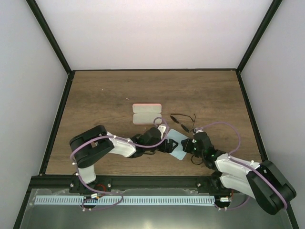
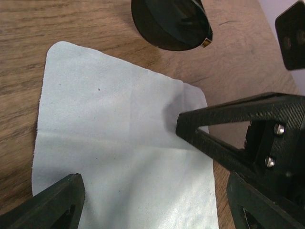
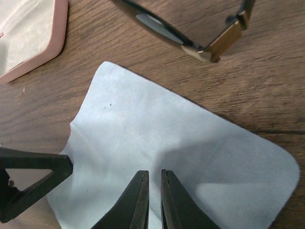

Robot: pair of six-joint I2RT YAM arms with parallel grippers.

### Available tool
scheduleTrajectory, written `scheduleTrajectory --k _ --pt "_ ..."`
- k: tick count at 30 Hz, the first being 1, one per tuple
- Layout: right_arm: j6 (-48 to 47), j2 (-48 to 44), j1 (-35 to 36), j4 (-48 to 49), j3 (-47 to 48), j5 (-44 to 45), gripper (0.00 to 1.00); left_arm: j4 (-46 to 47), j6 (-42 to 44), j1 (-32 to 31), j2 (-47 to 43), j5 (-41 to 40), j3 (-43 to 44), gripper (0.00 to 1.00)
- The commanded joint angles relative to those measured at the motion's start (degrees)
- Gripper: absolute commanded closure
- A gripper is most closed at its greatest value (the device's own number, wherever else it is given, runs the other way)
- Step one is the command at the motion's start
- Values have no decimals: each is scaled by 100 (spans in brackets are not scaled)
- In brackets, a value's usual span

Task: Organize the sunglasses
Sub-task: Adjust the glasses cleaning cloth at the center of the board.

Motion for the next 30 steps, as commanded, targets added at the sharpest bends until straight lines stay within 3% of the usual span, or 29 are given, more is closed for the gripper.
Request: scheduleTrajectory --k 1,8,23,30 --pt "129 -152 161 -96 -59 217 90 180 12 80 365 106 91 16" --pt "233 82 578 -318 90 573 88 378 -47 422 536 213 -67 16" --pt "785 821 1798 -348 454 1168 86 -368 483 732 134 15 135 14" --pt "1021 1607 2240 -68 717 1309 84 -531 543 771 102 20 283 13"
